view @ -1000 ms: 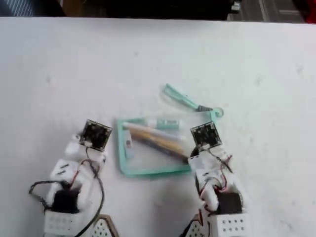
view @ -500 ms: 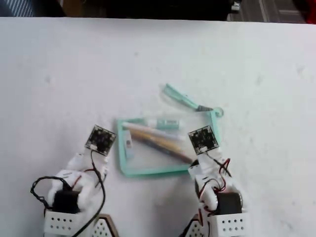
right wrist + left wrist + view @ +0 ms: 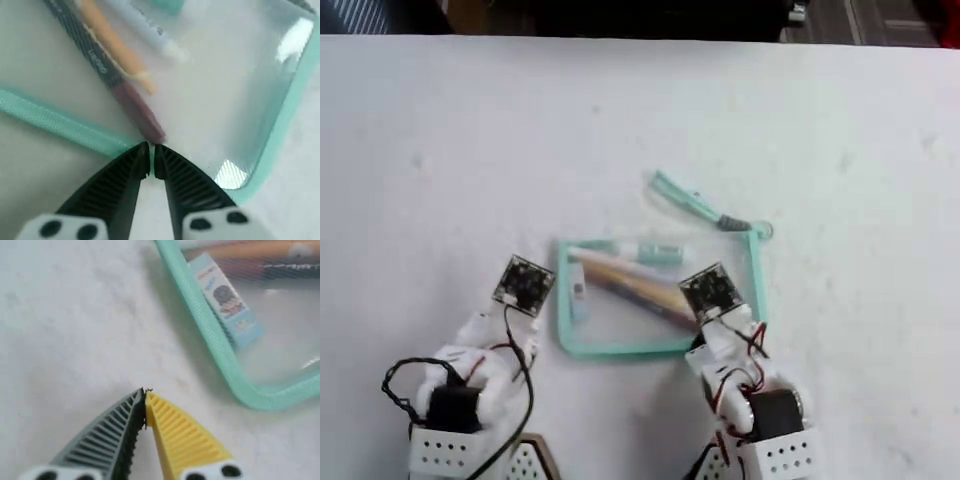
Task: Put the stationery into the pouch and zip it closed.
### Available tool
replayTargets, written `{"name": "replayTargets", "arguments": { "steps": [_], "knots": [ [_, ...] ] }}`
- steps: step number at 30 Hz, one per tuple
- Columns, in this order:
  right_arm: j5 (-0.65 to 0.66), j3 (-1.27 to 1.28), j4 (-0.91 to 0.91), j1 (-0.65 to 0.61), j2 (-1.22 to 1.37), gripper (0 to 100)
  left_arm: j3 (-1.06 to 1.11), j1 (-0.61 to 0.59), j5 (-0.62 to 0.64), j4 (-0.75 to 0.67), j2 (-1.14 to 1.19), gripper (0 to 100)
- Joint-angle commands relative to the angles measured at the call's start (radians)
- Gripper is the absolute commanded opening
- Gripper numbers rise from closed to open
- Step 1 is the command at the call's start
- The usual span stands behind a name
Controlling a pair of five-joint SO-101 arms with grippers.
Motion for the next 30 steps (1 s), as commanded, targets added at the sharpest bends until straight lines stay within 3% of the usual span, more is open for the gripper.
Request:
{"name": "replayTargets", "arguments": {
  "steps": [1,5,8,12,30],
  "knots": [
    [-0.008,0.009,0.002,-0.021,0.015,1.7,0.000,0.002,0.044,0.009,-0.001,2],
    [-0.009,0.009,0.002,0.015,0.013,1.6,0.000,0.002,0.152,0.012,-0.001,2],
    [-0.014,0.009,0.004,0.021,0.013,1.6,0.000,0.002,0.143,0.012,-0.001,2],
    [-0.118,0.009,0.005,0.071,0.008,1.6,0.000,0.002,0.147,0.012,-0.001,2],
    [-0.126,0.009,0.008,0.079,0.008,1.6,0.000,-0.004,0.150,0.012,-0.001,2]
  ]
}}
